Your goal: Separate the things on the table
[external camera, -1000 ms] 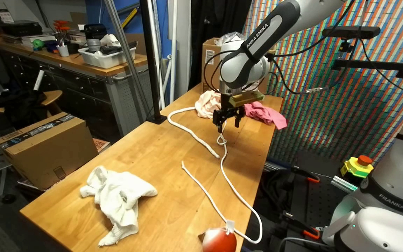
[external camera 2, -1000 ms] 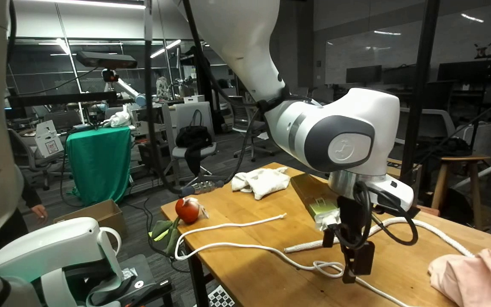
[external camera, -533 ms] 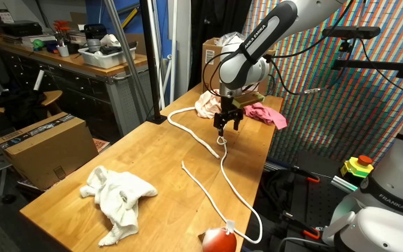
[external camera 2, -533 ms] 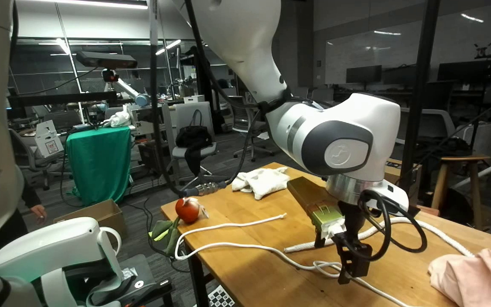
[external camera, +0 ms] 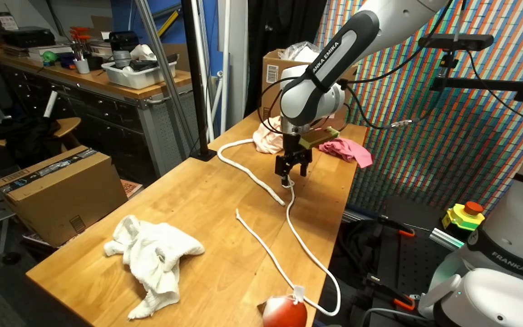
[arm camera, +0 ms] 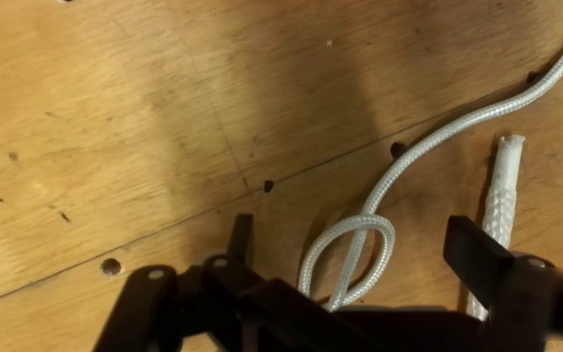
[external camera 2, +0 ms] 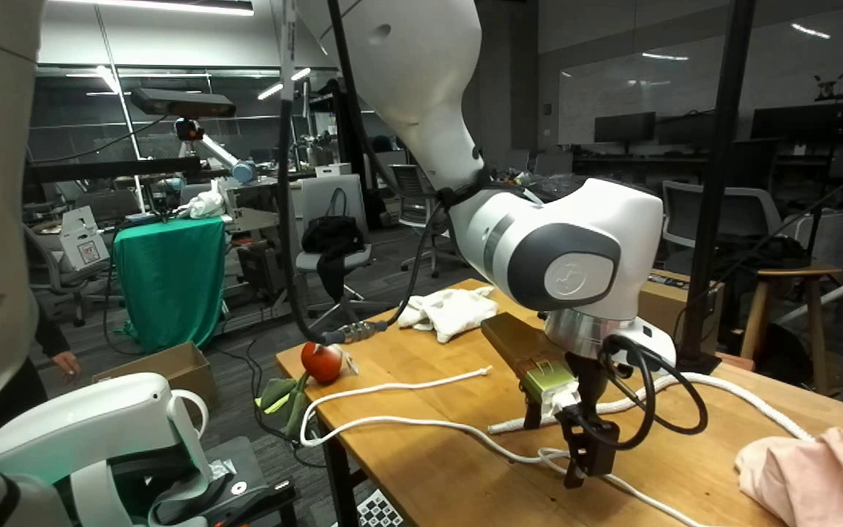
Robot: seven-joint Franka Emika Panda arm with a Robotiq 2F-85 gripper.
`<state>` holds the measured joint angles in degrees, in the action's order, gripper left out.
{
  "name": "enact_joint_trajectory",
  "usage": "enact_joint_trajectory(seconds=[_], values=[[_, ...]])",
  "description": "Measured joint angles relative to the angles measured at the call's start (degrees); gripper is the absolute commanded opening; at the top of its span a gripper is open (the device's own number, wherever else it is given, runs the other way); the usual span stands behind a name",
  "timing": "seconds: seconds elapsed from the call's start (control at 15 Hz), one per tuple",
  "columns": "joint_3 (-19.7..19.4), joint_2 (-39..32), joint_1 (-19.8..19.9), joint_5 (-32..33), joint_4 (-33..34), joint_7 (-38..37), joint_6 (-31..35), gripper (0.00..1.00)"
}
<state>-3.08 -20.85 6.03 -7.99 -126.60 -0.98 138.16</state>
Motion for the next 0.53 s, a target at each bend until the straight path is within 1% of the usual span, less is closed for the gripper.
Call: enact_joint_trajectory(seconds=[0.27, 0.53], values=[[0.0, -1.0, -1.0, 1.0, 0.0, -0.7, 2.6, 1.00], [-0.4, -2.5, -2.1, 3.2, 0.0, -3.2, 6.0, 1.00]])
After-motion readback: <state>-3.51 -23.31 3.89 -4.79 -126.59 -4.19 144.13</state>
